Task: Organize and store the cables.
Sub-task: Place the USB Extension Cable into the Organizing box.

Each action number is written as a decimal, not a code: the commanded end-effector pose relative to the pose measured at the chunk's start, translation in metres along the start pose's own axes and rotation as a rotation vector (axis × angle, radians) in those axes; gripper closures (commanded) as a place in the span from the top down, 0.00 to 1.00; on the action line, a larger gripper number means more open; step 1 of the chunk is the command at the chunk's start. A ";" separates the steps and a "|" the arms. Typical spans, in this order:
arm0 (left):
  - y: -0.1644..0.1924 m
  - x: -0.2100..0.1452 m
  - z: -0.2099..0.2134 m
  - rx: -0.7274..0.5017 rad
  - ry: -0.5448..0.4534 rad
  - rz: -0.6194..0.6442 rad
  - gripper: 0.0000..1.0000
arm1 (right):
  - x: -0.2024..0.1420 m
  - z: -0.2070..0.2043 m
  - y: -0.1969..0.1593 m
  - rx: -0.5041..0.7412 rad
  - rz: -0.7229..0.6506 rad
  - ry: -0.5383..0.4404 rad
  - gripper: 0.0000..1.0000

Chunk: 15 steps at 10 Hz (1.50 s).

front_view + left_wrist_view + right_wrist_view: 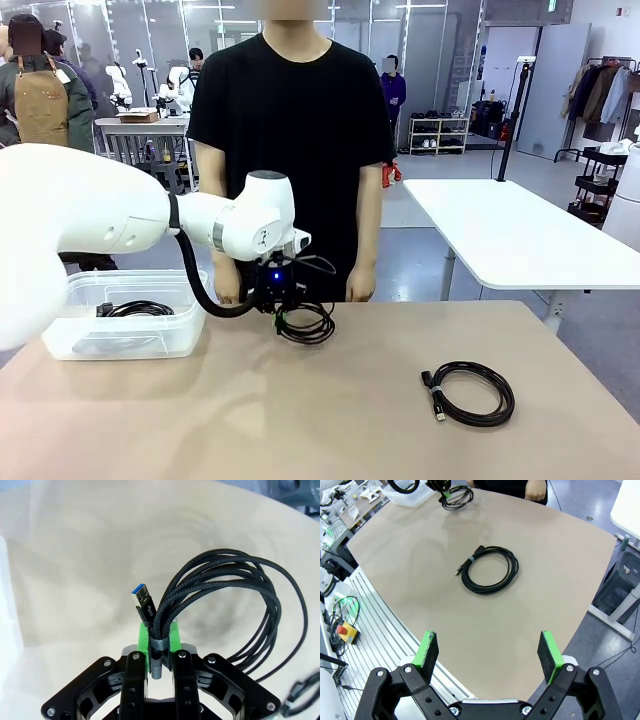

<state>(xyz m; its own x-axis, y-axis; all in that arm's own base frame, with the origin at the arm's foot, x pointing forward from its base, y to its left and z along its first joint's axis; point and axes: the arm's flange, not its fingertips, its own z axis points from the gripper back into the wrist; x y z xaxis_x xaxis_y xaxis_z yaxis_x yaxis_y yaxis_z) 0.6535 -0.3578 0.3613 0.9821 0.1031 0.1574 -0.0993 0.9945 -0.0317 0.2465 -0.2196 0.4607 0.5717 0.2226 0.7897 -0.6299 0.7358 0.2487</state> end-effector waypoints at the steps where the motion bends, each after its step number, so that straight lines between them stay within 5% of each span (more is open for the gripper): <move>1: 0.023 -0.017 0.044 -0.052 -0.031 -0.031 0.16 | -0.001 0.001 0.000 0.002 0.015 -0.006 1.00; 6: 0.029 -0.047 0.073 -0.079 -0.065 -0.103 0.16 | -0.001 0.001 0.000 0.002 0.015 -0.006 1.00; 7: 0.020 -0.026 0.077 -0.024 -0.045 -0.064 0.16 | -0.001 0.001 0.000 0.002 0.015 -0.006 1.00; 12: 0.020 -0.030 0.075 -0.032 -0.048 -0.071 0.17 | -0.001 0.001 0.000 0.002 0.015 -0.006 1.00; 15: 0.072 -0.045 0.130 -0.026 -0.067 -0.253 0.17 | -0.001 0.001 0.000 0.002 0.015 -0.006 1.00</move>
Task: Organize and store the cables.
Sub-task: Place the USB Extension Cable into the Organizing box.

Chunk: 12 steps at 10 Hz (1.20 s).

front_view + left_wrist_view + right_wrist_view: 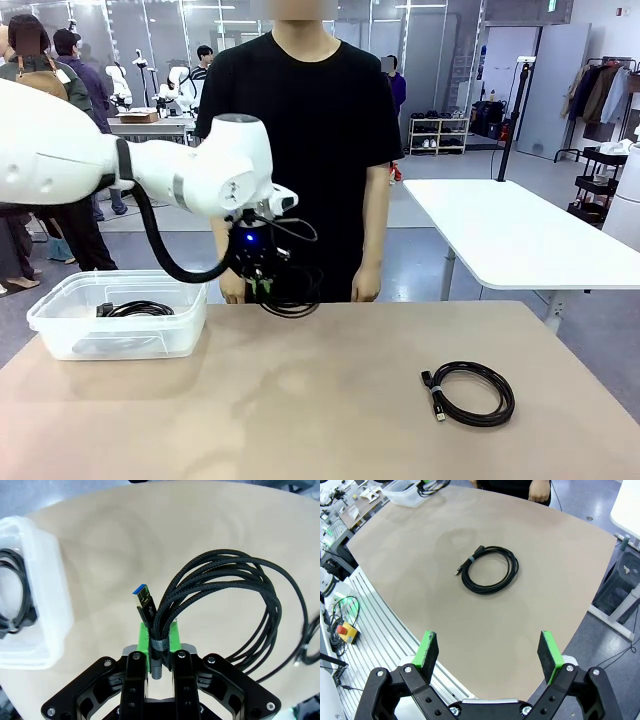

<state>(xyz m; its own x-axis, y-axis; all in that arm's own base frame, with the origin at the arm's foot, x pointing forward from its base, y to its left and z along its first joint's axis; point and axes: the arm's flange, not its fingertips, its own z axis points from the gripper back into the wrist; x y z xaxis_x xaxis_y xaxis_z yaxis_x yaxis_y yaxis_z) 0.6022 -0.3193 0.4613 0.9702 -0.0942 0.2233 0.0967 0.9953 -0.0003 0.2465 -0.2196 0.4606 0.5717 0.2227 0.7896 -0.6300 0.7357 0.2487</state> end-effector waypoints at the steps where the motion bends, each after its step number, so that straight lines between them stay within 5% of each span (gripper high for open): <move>1: 0.045 -0.025 0.031 0.004 -0.024 -0.070 0.17 | -0.001 0.002 0.000 0.002 0.015 -0.006 1.00; 6: 0.151 -0.043 0.072 -0.029 -0.058 -0.168 0.17 | -0.001 0.002 0.000 0.002 0.015 -0.006 1.00; 10: 0.234 -0.033 0.063 -0.012 -0.115 -0.260 0.17 | -0.001 0.002 0.000 0.002 0.015 -0.006 1.00; 12: 0.264 -0.024 0.052 -0.015 -0.105 -0.198 0.17 | -0.001 0.002 0.000 0.002 0.015 -0.006 1.00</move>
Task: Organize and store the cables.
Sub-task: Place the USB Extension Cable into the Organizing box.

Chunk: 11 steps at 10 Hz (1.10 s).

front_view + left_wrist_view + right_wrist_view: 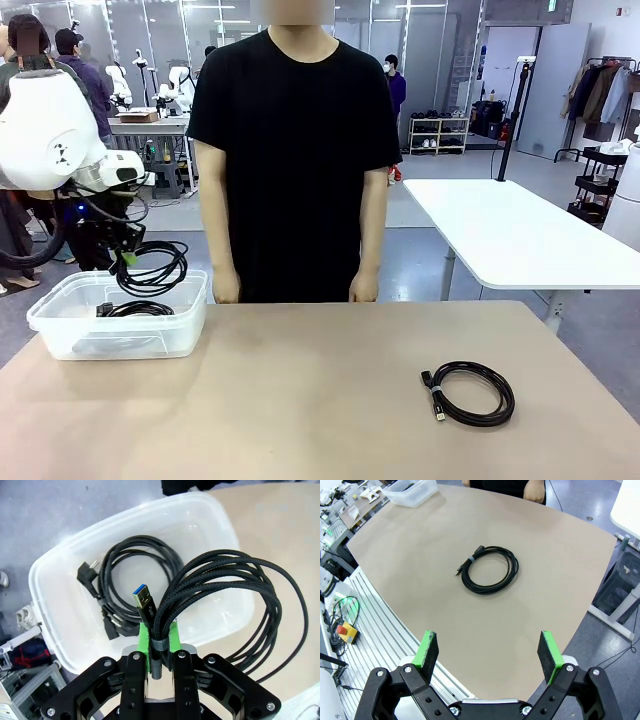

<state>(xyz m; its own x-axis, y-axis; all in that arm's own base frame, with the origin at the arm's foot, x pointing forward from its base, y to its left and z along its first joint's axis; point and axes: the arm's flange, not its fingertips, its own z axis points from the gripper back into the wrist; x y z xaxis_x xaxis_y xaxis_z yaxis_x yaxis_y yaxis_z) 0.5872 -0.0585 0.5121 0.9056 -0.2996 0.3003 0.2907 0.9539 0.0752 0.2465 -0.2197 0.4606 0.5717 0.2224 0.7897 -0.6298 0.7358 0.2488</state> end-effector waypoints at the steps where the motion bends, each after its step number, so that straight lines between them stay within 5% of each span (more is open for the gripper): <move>1: 0.023 0.005 -0.022 -0.037 0.015 0.058 0.17 | -0.001 0.001 0.000 0.002 0.015 -0.006 1.00; 10: 0.078 0.001 -0.113 -0.036 0.189 0.288 0.17 | -0.001 0.001 0.000 0.002 0.015 -0.006 1.00; 11: 0.079 -0.001 -0.111 -0.046 0.189 0.306 0.34 | -0.001 0.001 0.000 0.002 0.015 -0.006 1.00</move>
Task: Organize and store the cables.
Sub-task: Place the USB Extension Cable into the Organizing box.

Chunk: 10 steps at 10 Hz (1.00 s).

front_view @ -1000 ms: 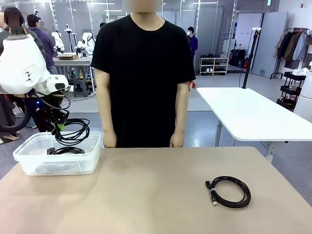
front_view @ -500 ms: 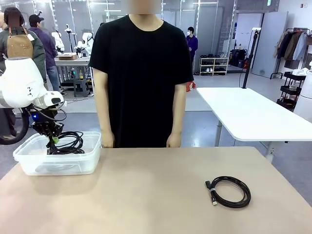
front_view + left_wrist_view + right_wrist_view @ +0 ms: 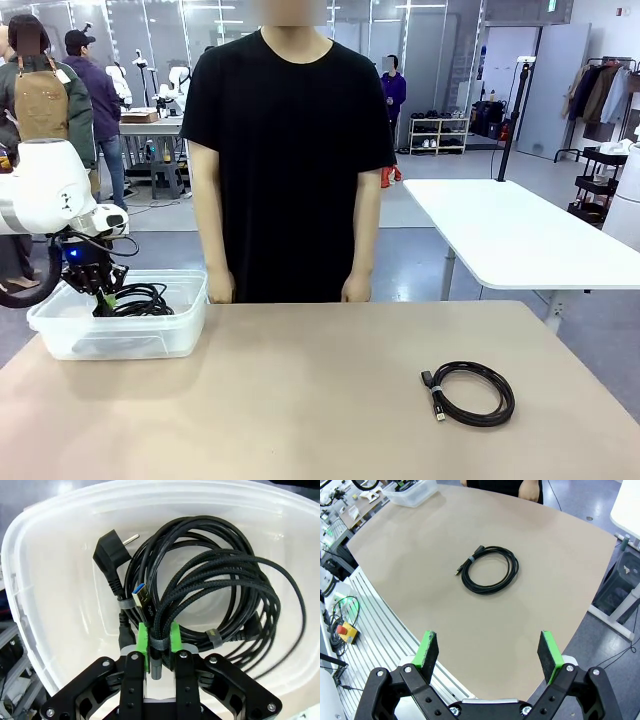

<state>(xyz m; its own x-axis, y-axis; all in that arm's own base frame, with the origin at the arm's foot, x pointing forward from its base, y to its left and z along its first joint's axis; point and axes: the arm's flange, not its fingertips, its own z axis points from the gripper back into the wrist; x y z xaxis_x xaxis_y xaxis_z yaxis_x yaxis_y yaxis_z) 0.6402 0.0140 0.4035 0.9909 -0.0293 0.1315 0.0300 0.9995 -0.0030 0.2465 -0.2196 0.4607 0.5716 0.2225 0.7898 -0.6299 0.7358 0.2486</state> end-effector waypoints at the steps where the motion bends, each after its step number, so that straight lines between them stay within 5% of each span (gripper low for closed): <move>1: 0.002 0.001 0.011 -0.036 0.007 0.024 0.39 | -0.001 0.001 0.000 0.002 0.015 -0.006 1.00; 2: 0.000 0.000 0.014 -0.043 -0.007 0.019 0.58 | -0.001 0.001 0.000 0.002 0.015 -0.006 1.00; 3: -0.001 -0.002 0.015 -0.038 -0.001 0.004 0.66 | -0.001 0.001 0.000 0.002 0.015 -0.006 1.00; 4: -0.003 -0.003 0.017 -0.023 -0.008 -0.001 0.91 | -0.001 0.001 0.000 0.002 0.015 -0.006 1.00; 5: -0.002 -0.004 0.020 -0.042 -0.020 -0.012 0.99 | -0.001 0.001 0.000 0.002 0.015 -0.006 1.00; 10: -0.008 -0.001 0.022 -0.031 -0.030 -0.014 1.00 | -0.001 0.001 0.000 0.002 0.015 -0.006 1.00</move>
<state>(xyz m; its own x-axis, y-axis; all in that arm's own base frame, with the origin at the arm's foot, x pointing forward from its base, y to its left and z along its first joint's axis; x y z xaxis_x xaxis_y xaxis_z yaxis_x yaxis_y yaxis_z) 0.6332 0.0047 0.4264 0.9858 -0.0463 0.1612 0.0526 0.9980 -0.0350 0.2465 -0.2196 0.4607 0.5716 0.2225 0.7898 -0.6299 0.7358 0.2486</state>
